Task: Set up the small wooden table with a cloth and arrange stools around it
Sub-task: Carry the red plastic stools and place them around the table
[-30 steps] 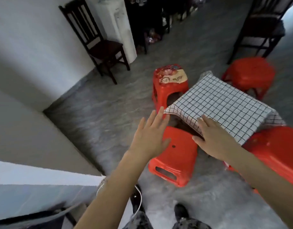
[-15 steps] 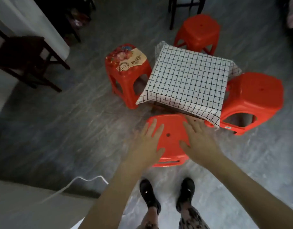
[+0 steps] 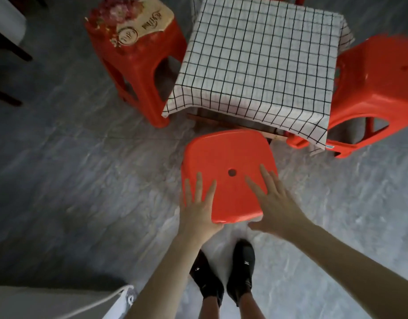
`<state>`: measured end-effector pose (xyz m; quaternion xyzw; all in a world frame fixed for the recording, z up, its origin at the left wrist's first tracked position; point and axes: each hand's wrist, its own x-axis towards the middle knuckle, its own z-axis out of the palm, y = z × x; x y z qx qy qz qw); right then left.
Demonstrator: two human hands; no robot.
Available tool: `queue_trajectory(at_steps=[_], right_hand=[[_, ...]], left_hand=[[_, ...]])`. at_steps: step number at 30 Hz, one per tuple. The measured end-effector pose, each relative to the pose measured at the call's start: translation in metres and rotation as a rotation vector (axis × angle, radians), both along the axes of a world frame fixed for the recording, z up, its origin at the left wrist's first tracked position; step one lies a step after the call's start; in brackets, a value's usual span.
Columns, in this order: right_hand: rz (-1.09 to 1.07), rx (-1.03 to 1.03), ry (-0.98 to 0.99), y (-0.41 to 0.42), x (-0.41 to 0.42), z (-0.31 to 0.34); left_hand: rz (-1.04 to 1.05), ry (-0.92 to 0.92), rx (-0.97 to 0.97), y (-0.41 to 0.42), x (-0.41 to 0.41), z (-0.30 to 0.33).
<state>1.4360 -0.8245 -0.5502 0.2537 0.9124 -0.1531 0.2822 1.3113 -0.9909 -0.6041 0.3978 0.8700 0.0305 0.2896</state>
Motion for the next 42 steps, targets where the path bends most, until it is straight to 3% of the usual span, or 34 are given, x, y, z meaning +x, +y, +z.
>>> queue_trajectory(at_steps=[4,8,15,19,33,39,42], right_hand=[[0.051,0.038,-0.062,0.020,-0.018,-0.061],[0.088,-0.043,-0.061,0.041,-0.020,-0.095],[-0.034,-0.087,-0.013,0.044,-0.006,-0.097],[-0.068,-0.131,-0.016,0.044,-0.007,-0.099],[-0.230,-0.027,0.002,0.000,0.015,-0.105],[-0.348,-0.013,0.054,-0.016,0.012,-0.107],[-0.359,0.005,0.088,-0.012,0.011,-0.106]], left_hand=[[0.101,-0.083,-0.062,0.008,0.005,-0.057],[0.135,-0.053,0.039,0.003,0.018,-0.081],[0.233,-0.048,0.106,-0.002,0.021,-0.077],[0.333,-0.139,0.195,-0.003,0.023,-0.077],[0.074,-0.091,0.172,0.003,-0.009,-0.074],[-0.046,-0.143,0.075,0.022,-0.047,-0.069],[-0.106,-0.067,0.026,0.028,-0.049,-0.065]])
